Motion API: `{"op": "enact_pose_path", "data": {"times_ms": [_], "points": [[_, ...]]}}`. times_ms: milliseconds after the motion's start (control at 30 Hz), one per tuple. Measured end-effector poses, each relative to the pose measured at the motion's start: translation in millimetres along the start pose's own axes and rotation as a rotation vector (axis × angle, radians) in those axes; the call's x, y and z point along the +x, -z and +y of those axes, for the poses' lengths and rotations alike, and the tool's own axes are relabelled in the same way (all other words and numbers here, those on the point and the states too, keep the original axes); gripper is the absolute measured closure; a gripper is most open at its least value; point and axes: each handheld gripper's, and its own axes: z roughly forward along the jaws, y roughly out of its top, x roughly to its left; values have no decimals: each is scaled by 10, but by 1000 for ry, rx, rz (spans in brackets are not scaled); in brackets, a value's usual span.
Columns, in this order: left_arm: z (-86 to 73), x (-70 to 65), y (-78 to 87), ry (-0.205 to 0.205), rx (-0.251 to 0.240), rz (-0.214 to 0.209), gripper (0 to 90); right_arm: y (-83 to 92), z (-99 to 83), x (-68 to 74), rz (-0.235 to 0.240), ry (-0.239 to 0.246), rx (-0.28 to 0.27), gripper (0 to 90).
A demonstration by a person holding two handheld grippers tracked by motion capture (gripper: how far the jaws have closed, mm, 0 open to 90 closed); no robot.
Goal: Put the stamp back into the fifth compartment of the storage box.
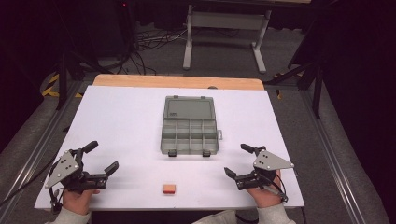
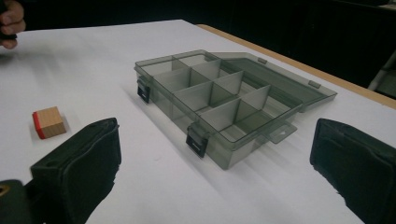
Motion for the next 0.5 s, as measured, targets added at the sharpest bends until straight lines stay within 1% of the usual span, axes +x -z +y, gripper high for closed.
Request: {"op": "enact_pose_path", "data": {"times_ms": [33,100,200,500], "points": [[0,4,2,0,5,-2,2,-3,0,3,8,-5,-1,29],[-1,6,2,3,5,-2,2,-5,0,8,9,-4,0,29],[2,9,3,7,-2,2,2,-5,3,18,21,-7,1,30],[1,13,12,8,1,3,2,-26,12,33,33,-6,7,34]]}}
